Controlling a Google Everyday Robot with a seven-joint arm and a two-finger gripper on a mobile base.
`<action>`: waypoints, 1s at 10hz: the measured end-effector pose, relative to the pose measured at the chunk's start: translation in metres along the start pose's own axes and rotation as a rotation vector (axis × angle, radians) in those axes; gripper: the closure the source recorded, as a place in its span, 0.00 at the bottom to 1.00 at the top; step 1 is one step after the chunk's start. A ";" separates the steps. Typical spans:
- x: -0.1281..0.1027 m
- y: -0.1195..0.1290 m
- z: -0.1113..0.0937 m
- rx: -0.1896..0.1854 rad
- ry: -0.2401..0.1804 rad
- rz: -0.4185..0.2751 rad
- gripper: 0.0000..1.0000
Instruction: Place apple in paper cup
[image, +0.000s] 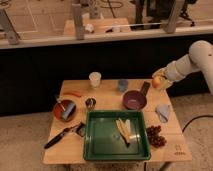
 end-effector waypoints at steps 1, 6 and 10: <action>0.000 0.000 0.000 0.000 0.000 0.000 0.76; -0.002 0.000 0.000 0.000 -0.009 -0.007 1.00; -0.060 -0.009 0.016 -0.004 -0.094 -0.110 1.00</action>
